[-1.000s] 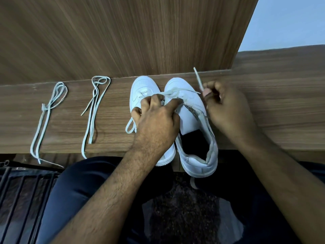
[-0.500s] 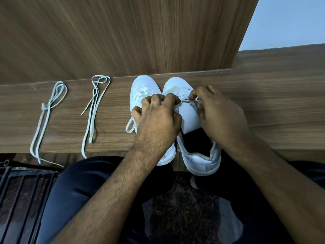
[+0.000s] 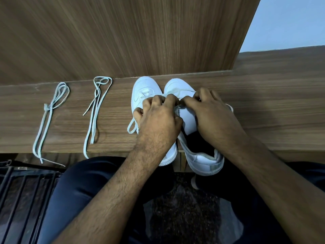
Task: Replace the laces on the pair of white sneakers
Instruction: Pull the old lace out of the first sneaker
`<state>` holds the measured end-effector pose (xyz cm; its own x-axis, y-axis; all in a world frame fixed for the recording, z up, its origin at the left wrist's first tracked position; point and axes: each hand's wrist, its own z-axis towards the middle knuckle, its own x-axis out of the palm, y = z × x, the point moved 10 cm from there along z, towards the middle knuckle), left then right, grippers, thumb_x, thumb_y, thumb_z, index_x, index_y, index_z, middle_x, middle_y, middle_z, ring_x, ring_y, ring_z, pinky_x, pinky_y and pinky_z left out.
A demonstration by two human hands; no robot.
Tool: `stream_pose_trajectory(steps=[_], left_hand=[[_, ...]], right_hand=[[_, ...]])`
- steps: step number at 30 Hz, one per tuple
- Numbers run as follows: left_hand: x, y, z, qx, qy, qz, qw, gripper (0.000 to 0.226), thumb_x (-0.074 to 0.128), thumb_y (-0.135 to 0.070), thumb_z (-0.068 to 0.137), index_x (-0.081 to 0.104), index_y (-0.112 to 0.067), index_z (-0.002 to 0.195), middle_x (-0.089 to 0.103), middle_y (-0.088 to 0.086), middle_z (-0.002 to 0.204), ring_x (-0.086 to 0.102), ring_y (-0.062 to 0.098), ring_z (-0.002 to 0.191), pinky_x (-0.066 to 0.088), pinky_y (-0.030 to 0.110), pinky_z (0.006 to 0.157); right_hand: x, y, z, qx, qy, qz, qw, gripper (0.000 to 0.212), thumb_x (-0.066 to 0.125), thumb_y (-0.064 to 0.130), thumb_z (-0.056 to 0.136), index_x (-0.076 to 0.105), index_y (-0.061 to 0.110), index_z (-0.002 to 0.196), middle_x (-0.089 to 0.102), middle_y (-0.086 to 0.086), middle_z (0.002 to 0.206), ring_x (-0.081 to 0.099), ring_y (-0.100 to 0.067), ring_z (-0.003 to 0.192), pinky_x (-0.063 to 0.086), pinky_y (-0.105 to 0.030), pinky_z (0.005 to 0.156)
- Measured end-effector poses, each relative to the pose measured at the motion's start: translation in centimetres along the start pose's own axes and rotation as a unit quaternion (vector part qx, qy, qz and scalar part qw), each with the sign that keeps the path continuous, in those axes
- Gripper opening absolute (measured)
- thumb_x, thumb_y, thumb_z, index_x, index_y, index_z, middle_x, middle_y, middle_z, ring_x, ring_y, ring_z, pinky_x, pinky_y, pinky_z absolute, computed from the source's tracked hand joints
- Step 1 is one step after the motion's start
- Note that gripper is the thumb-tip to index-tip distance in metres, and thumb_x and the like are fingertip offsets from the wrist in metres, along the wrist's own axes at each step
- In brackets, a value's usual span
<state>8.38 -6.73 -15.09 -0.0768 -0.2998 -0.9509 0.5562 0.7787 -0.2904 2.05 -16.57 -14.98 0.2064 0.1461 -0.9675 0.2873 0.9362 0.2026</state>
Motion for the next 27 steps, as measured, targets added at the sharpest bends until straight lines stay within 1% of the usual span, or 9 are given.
stream_pose_trajectory(steps=[3, 4, 7, 10, 12, 16, 21, 24, 27], left_hand=[[-0.4, -0.2, -0.1, 0.01, -0.014, 0.005, 1.0, 0.029, 0.053, -0.032, 0.088, 0.057, -0.034, 0.117, 0.054, -0.003, 0.122, 0.04, 0.024, 0.119, 0.022, 0.042, 0.087], [-0.5, -0.2, -0.2, 0.011, -0.021, 0.007, 1.0, 0.026, 0.052, -0.033, 0.089, 0.058, -0.034, 0.114, 0.054, -0.002, 0.12, 0.041, 0.024, 0.118, 0.021, 0.041, 0.085], [-1.0, -0.3, -0.3, 0.008, -0.045, 0.008, 0.999, 0.021, 0.05, -0.038, 0.091, 0.059, -0.032, 0.108, 0.055, -0.001, 0.114, 0.044, 0.025, 0.113, 0.018, 0.038, 0.082], [-0.7, -0.3, -0.4, 0.004, -0.041, 0.023, 0.999, 0.032, 0.053, -0.05, 0.089, 0.055, -0.03, 0.113, 0.055, -0.001, 0.112, 0.044, 0.025, 0.115, 0.02, 0.04, 0.083], [-0.4, -0.1, -0.4, 0.001, -0.031, 0.028, 0.999, 0.036, 0.056, -0.05, 0.088, 0.051, -0.03, 0.118, 0.055, -0.002, 0.115, 0.044, 0.024, 0.117, 0.025, 0.042, 0.088], [-0.3, 0.1, -0.4, -0.006, -0.03, 0.008, 0.999, 0.036, 0.056, -0.037, 0.086, 0.048, -0.034, 0.121, 0.054, -0.003, 0.115, 0.043, 0.023, 0.115, 0.022, 0.04, 0.089], [0.0, -0.1, -0.5, -0.002, -0.021, 0.024, 0.999, 0.048, 0.054, -0.029, 0.086, 0.046, -0.034, 0.134, 0.056, -0.002, 0.124, 0.041, 0.024, 0.121, 0.024, 0.043, 0.093], [0.1, 0.0, -0.5, -0.002, -0.016, 0.033, 0.999, 0.044, 0.052, -0.029, 0.088, 0.051, -0.029, 0.132, 0.058, -0.002, 0.128, 0.038, 0.024, 0.129, 0.022, 0.043, 0.094], [0.1, 0.0, -0.4, -0.003, -0.008, 0.025, 1.0, 0.038, 0.051, -0.03, 0.09, 0.054, -0.027, 0.128, 0.06, -0.004, 0.128, 0.035, 0.022, 0.133, 0.02, 0.042, 0.094]], right_hand=[[0.6, 0.0, -0.1, -0.004, 0.03, -0.014, 0.999, 0.019, 0.048, 0.027, 0.093, 0.064, 0.028, 0.105, 0.043, 0.0, 0.122, 0.039, -0.022, 0.115, 0.027, -0.032, 0.074], [0.6, -0.1, -0.1, -0.002, 0.027, -0.012, 1.0, 0.017, 0.05, 0.025, 0.093, 0.063, 0.026, 0.103, 0.043, -0.001, 0.122, 0.039, -0.023, 0.114, 0.028, -0.032, 0.074], [0.3, -0.3, 0.0, 0.005, -0.006, -0.005, 1.0, 0.027, 0.053, 0.013, 0.089, 0.05, 0.019, 0.115, 0.045, -0.004, 0.118, 0.045, -0.025, 0.108, 0.031, -0.033, 0.07], [0.7, 0.1, 0.1, -0.019, -0.005, -0.009, 1.0, 0.051, 0.062, 0.024, 0.09, 0.045, 0.027, 0.138, 0.048, -0.001, 0.124, 0.046, -0.024, 0.111, 0.039, -0.033, 0.076], [1.0, 0.3, 0.2, -0.031, 0.0, -0.001, 1.0, 0.055, 0.06, 0.025, 0.092, 0.044, 0.033, 0.143, 0.048, 0.002, 0.125, 0.044, -0.022, 0.113, 0.036, -0.03, 0.079], [0.8, 0.0, 0.3, -0.027, -0.014, 0.005, 1.0, 0.044, 0.049, 0.011, 0.09, 0.056, 0.027, 0.131, 0.05, -0.001, 0.12, 0.045, -0.024, 0.111, 0.034, -0.032, 0.073], [0.1, 0.2, 0.1, -0.03, -0.028, 0.005, 0.999, 0.032, 0.051, 0.005, 0.086, 0.055, 0.019, 0.115, 0.047, -0.005, 0.115, 0.047, -0.026, 0.107, 0.031, -0.033, 0.069], [-0.2, 0.5, -0.2, -0.053, -0.039, -0.005, 0.998, 0.018, 0.063, 0.025, 0.09, 0.055, 0.02, 0.106, 0.047, -0.003, 0.112, 0.048, -0.025, 0.107, 0.03, -0.032, 0.069], [0.4, 0.2, 0.0, -0.068, -0.035, 0.002, 0.997, 0.028, 0.066, 0.044, 0.086, 0.059, 0.02, 0.099, 0.048, -0.002, 0.11, 0.048, -0.024, 0.106, 0.032, -0.031, 0.074]])
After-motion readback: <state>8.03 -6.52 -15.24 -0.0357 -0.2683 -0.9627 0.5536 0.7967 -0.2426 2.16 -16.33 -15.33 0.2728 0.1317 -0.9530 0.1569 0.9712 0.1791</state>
